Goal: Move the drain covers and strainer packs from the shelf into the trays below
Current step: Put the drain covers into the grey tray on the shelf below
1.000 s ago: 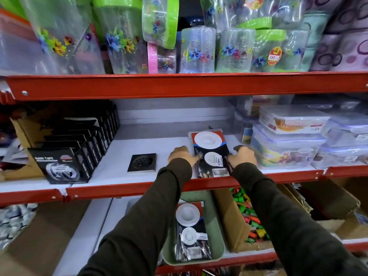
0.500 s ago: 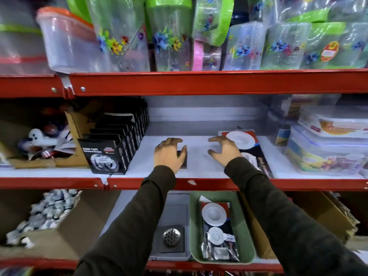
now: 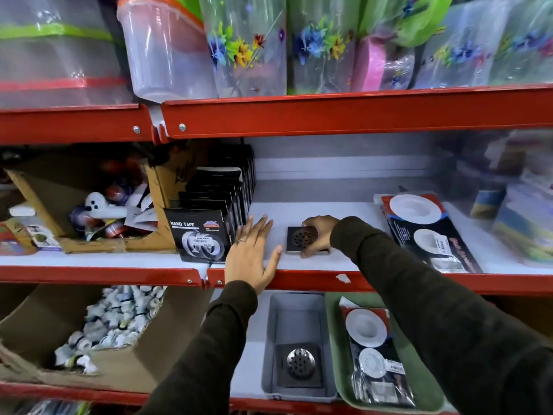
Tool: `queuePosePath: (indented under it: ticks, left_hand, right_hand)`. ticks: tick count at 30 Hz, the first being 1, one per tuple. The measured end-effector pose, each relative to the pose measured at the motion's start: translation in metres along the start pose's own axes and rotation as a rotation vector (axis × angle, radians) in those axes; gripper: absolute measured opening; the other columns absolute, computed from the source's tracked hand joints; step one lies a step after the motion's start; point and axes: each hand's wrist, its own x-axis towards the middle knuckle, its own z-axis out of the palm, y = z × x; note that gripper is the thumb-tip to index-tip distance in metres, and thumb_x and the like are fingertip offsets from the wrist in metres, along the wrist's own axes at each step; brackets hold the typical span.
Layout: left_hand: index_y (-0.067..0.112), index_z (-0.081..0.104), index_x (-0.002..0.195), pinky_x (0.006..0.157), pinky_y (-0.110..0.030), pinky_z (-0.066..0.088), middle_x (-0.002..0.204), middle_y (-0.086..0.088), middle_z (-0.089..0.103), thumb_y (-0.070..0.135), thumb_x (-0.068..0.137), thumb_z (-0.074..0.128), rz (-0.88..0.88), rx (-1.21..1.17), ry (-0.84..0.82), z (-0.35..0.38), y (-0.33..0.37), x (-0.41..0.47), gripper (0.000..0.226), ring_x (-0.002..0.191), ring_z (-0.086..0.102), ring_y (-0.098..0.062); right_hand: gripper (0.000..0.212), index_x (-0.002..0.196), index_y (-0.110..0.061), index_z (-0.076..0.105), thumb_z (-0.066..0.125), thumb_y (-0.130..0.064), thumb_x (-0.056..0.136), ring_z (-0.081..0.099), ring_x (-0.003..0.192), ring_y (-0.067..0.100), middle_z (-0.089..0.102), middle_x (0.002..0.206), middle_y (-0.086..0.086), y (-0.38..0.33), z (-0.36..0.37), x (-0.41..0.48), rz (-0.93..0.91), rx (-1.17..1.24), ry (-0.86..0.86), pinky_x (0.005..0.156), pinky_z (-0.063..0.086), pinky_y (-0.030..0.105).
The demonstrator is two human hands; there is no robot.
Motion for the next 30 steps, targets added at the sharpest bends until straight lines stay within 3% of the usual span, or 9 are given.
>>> queuePosePath:
  ticks: [8, 12, 16, 21, 25, 30]
  left_hand:
    - [0.016, 0.022, 0.159, 0.126, -0.043, 0.012, 0.166, 0.001, 0.010, 0.054, 0.096, 0.026, 0.032, 0.111, 0.081, 0.008, -0.004, -0.002, 0.074, 0.156, 0.015, -0.024]
    - [0.015, 0.020, 0.159, 0.126, -0.044, 0.012, 0.166, 0.002, 0.005, 0.053, 0.096, 0.027, 0.040, 0.128, 0.104, 0.010, -0.005, -0.002, 0.074, 0.156, 0.013, -0.023]
    - [0.014, 0.022, 0.159, 0.127, -0.043, 0.009, 0.167, 0.002, 0.010, 0.049, 0.097, 0.027, 0.033, 0.128, 0.114, 0.009, -0.003, -0.004, 0.071, 0.156, 0.014, -0.023]
    - [0.015, 0.022, 0.159, 0.127, -0.041, -0.003, 0.167, -0.002, 0.019, 0.046, 0.099, 0.025, 0.031, 0.156, 0.113, 0.007, -0.001, -0.004, 0.067, 0.156, 0.015, -0.023]
    - [0.015, 0.022, 0.159, 0.128, -0.044, 0.001, 0.167, -0.001, 0.019, 0.045, 0.099, 0.025, 0.041, 0.159, 0.130, 0.009, -0.001, -0.005, 0.067, 0.156, 0.014, -0.023]
    - [0.015, 0.025, 0.158, 0.128, -0.046, 0.005, 0.167, 0.000, 0.020, 0.044, 0.100, 0.027, 0.054, 0.154, 0.168, 0.012, -0.002, -0.005, 0.065, 0.156, 0.015, -0.024]
  right_hand:
    - [0.117, 0.145, -0.013, 0.041, 0.083, -0.064, 0.048, 0.050, 0.132, 0.024, 0.050, 0.146, 0.005, -0.003, -0.011, -0.005, -0.032, -0.007, 0.149, 0.110, 0.040, 0.031]
    - [0.107, 0.134, -0.019, 0.052, 0.080, -0.067, 0.043, 0.055, 0.119, 0.025, 0.056, 0.128, 0.003, -0.005, -0.019, -0.031, -0.079, 0.018, 0.231, 0.103, 0.046, 0.033]
    - [0.102, 0.130, -0.020, 0.056, 0.077, -0.071, 0.045, 0.056, 0.108, 0.020, 0.057, 0.122, 0.002, -0.009, -0.015, -0.068, -0.136, 0.011, 0.269, 0.093, 0.043, 0.026]
    - [0.102, 0.130, -0.024, 0.056, 0.076, -0.071, 0.042, 0.055, 0.110, 0.016, 0.055, 0.121, -0.002, -0.021, 0.009, -0.112, -0.192, 0.011, 0.303, 0.101, 0.046, 0.032]
    - [0.100, 0.125, -0.030, 0.054, 0.073, -0.074, 0.038, 0.053, 0.105, 0.011, 0.050, 0.117, -0.008, -0.024, 0.041, -0.139, -0.229, 0.037, 0.238, 0.096, 0.045, 0.028]
    - [0.095, 0.123, -0.030, 0.053, 0.074, -0.072, 0.041, 0.049, 0.101, 0.011, 0.046, 0.108, -0.010, -0.024, 0.112, -0.139, -0.240, 0.026, -0.009, 0.094, 0.045, 0.028]
